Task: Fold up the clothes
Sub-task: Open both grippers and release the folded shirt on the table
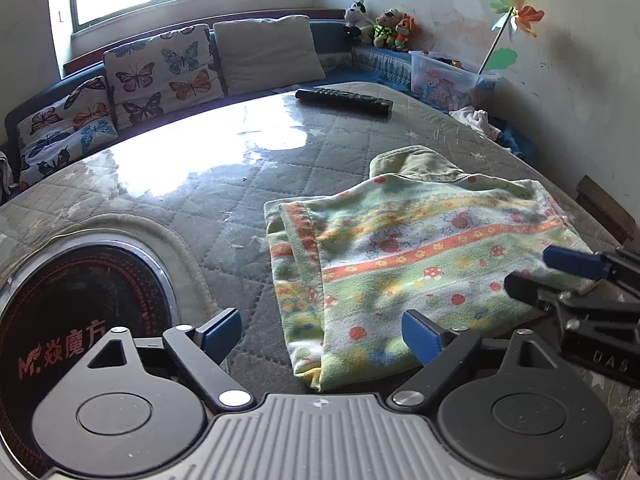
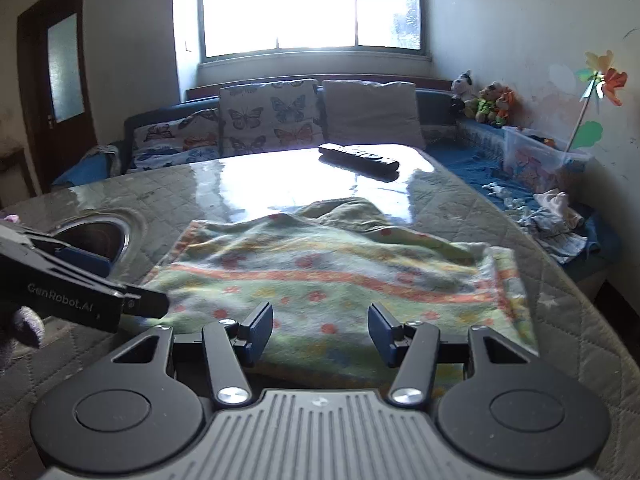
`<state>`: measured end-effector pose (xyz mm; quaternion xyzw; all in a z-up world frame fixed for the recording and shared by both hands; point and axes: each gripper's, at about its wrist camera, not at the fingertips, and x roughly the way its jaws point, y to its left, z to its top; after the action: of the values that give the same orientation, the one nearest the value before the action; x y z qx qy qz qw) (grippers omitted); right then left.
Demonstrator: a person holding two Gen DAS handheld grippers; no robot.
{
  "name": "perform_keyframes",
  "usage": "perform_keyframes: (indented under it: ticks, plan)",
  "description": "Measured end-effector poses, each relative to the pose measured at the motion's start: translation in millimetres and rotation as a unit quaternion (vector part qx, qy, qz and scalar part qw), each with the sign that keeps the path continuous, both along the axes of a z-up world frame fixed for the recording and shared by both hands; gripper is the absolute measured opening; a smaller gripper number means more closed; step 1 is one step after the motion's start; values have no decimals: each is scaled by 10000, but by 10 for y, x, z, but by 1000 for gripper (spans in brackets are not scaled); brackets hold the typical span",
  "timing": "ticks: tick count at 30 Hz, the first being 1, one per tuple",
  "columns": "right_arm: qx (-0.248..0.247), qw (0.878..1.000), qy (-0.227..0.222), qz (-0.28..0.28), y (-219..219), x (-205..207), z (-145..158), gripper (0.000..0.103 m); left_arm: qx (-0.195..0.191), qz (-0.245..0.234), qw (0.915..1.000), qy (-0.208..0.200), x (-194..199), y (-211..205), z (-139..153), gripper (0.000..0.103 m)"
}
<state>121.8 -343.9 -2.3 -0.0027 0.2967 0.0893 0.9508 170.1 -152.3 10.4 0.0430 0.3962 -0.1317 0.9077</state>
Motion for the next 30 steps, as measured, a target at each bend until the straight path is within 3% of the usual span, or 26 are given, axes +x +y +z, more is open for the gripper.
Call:
perform_keyframes:
  ticks: [6,10,12,17,22,25,30]
  plan:
    - [-71,9998,143,135,91,-22,-127,53,8,24,10000,-22,-122,70,-1,95]
    - [24,9999,67,128,76,-93,-54,56,-12,42,10000,-74,-198,104,0,101]
    - [-5,10000,5,80,79,-147,-15,70,-38,50,9999,-85,-227,117,-1,103]
    - [-38,10000,-23,-35,95,-241,-4,86,-52,36,9999,-127,-315,153,-6,103]
    - [-32,9998,-27,-174,103,-339,-9,92,-80,-17,9998,-202,-431,187,-1,103]
    - [-201,9993,-57,-313,133,-410,-21,102,-114,-64,9997,-215,-500,202,-3,103]
    - [-196,9989,13,-435,147,-498,-54,103,-122,-63,9998,-134,-587,225,-39,103]
